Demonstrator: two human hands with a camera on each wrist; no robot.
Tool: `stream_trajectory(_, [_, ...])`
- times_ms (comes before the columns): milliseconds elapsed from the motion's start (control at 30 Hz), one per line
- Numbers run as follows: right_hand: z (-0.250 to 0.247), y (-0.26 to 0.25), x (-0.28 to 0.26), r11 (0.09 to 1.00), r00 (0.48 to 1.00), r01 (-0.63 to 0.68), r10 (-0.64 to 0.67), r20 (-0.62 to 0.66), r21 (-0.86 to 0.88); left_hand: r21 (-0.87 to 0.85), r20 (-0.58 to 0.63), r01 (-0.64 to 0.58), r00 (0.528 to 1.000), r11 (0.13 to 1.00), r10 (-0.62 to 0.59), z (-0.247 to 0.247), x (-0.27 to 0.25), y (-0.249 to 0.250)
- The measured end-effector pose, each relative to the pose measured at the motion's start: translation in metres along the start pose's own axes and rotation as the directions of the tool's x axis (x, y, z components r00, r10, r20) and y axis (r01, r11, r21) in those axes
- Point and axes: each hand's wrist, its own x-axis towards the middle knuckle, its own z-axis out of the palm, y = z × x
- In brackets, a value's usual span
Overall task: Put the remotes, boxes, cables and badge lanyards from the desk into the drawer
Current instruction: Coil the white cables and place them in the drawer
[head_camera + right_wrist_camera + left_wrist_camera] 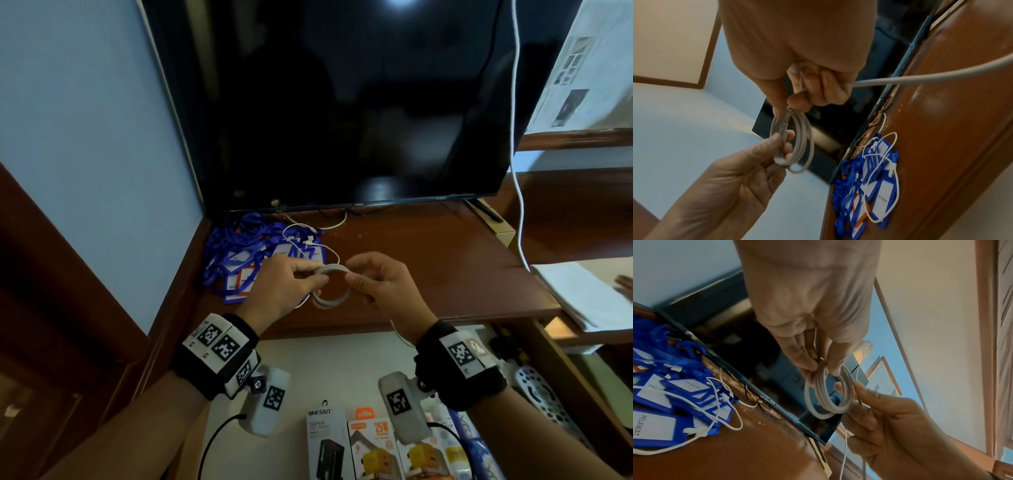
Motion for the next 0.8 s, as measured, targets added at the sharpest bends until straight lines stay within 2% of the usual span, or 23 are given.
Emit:
stream_trajectory(133, [-0.009, 0.001, -0.003, 0.999, 0.999, 0.045, -0.045, -0.003, -0.017, 0.017, 0.057, 0.039, 0.998, 0.999, -0.040, -0.001, -0.003, -0.004])
stream_trajectory(267, [-0.012, 0.006, -0.005, 0.998, 0.998, 0.046, -0.048, -0.035, -0.048, 0.062, 0.217, 0.056, 0.974, 0.996, -0.068, -0.001, -0.007, -0.001])
stream_trajectory(333, [-0.009, 0.017, -0.001, 0.991, 0.994, -0.007, -0.008, -0.108, -0.135, 0.072, 0.274, 0.068, 0.958, 0.995, -0.085, -0.001, -0.008, 0.000])
stream_trajectory(433, [0.005, 0.034, 0.003, 0.975, 0.970, -0.126, 0.083, -0.228, -0.182, 0.019, 0.257, 0.098, 0.961, 0.995, -0.099, 0.000, -0.004, -0.003])
stream_trajectory(500, [0.015, 0.038, 0.001, 0.983, 0.966, -0.148, 0.120, -0.227, -0.109, -0.020, 0.212, 0.132, 0.969, 0.991, -0.125, 0.002, -0.004, -0.005])
stream_trajectory(600, [0.024, 0.035, -0.002, 0.976, 0.967, -0.161, 0.186, -0.172, 0.148, -0.085, 0.121, 0.177, 0.979, 0.981, -0.166, 0.008, -0.005, -0.011])
stream_trajectory(700, [0.024, 0.036, -0.006, 0.871, 0.960, -0.235, 0.278, -0.040, 0.432, -0.188, 0.015, 0.240, 0.970, 0.952, -0.241, 0.013, -0.008, -0.017])
stream_trajectory(800, [0.028, 0.040, -0.015, 0.824, 0.962, -0.247, 0.270, 0.029, 0.509, -0.318, -0.083, 0.287, 0.941, 0.904, -0.328, 0.021, -0.018, -0.024])
